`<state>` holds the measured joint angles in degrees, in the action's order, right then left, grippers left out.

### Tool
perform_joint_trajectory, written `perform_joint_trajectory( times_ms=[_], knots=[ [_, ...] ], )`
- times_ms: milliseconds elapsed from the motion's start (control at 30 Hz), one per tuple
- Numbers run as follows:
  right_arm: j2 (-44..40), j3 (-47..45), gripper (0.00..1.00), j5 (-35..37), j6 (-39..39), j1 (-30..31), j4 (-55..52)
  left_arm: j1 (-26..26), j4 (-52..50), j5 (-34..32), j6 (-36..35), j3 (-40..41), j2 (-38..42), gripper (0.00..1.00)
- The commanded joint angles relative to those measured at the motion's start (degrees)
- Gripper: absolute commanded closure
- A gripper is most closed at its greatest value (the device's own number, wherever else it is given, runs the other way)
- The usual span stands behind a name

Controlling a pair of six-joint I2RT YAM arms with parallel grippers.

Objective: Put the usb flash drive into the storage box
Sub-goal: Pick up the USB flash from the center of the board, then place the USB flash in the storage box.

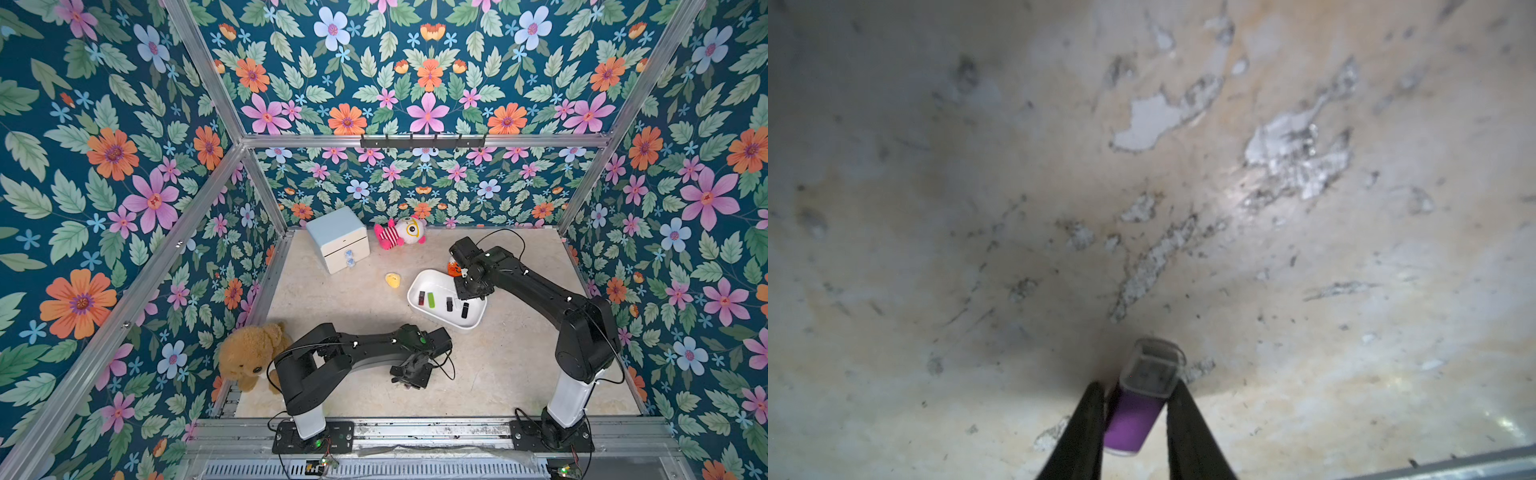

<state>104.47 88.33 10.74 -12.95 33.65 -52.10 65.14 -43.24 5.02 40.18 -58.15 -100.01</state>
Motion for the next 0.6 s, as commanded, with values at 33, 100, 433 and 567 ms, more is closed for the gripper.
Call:
perform_joint_trajectory(
  times_ms=[33, 100, 433, 567],
  knots=[
    [-0.8, -0.5, 0.60, 0.5, -0.4, 0.1, -0.2, 0.1, 1.5, 3.9, 1.1, 1.9, -0.4, 0.79],
    [-1.0, -0.7, 0.60, 0.5, -0.4, 0.2, -0.2, 0.2, 1.8, 4.4, 1.4, 2.5, -0.1, 0.83],
    [-1.6, -1.0, 0.60, 0.9, 0.1, 1.2, -0.3, 0.1, -0.2, 2.4, 2.4, 1.0, 2.2, 1.00],
    [-2.0, -0.9, 0.60, 1.6, -0.7, 1.1, -0.6, -1.1, -3.9, 0.4, 1.3, -3.4, 3.2, 1.00]
  ],
)
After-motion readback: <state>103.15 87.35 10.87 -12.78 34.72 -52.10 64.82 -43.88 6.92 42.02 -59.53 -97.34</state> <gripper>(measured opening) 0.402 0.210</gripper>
